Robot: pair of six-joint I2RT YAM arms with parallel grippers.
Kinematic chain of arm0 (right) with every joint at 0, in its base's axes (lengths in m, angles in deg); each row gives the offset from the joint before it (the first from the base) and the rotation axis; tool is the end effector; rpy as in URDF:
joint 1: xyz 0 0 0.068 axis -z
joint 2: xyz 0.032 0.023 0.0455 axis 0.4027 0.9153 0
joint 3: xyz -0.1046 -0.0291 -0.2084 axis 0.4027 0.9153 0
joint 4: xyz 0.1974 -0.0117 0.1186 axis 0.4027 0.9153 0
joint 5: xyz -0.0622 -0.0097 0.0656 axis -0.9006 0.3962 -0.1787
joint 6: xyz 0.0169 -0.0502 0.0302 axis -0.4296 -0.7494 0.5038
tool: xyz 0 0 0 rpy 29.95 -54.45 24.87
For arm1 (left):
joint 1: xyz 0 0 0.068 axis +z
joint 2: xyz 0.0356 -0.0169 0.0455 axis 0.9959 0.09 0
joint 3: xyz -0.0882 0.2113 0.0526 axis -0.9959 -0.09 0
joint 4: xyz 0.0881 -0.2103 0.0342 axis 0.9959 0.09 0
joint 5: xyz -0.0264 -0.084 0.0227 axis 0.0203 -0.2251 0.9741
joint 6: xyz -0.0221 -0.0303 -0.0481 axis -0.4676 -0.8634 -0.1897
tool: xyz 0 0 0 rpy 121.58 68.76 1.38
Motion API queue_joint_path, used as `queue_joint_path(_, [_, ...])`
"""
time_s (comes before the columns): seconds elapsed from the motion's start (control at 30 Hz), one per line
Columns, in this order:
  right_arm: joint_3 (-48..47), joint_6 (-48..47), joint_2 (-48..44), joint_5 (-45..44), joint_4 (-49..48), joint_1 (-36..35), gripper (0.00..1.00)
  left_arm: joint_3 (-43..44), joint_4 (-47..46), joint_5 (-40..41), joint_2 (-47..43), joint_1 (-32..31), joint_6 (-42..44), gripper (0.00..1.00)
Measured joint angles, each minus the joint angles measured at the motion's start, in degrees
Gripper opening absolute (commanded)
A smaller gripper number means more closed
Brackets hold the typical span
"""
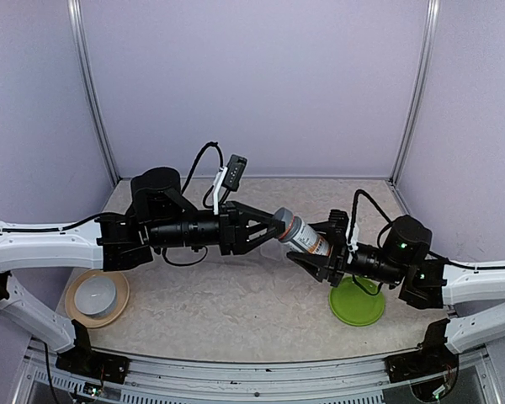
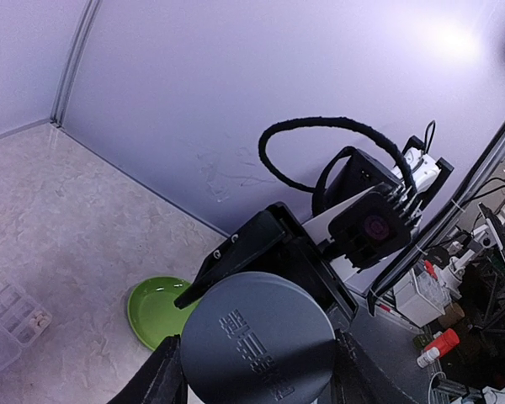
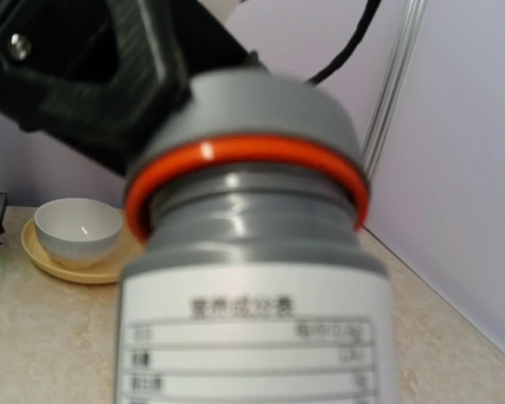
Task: Sort the pills into containers
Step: Close the lid of the pill bottle.
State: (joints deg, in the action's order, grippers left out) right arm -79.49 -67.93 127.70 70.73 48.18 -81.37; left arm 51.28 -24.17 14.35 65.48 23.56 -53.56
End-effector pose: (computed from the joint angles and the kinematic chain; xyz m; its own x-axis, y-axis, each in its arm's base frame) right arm 0.1191 0.2050 0.2563 0.1902 -0.0021 -0.9817 -0.9154 0.3609 -0.1781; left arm 0.1381 -0.2819 0.3075 -0.4857 -0.0414 -0.8731 0.8563 0.1784 -0.4848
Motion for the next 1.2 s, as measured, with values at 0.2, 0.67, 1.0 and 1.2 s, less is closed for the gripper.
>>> queue_joint_path(0.2, [-0.33,-0.96,0.24,-1.64,0.79,-0.70,0.02,0.00,0.07,0.74,0.50,-0.20,-0.44,0.46])
queue_joint_path(0.67, [-1.31,-7.37,0.98,-15.52,4.35,-5.29,0.01,0.42,2.16,3.87,1.62,0.35,-3.65,0.46])
queue_joint_path(1.0, [-1.31,-13.38,4.50,-30.86,1.20,-11.50,0.00,0.42,3.45,4.24,2.43,1.16,-6.73,0.45])
queue_joint_path(1.2, [-1.31,-15.28,5.18,-33.99,-0.98,-12.79,0.00,0.39,2.23,3.54,2.43,1.31,-7.72,0.45])
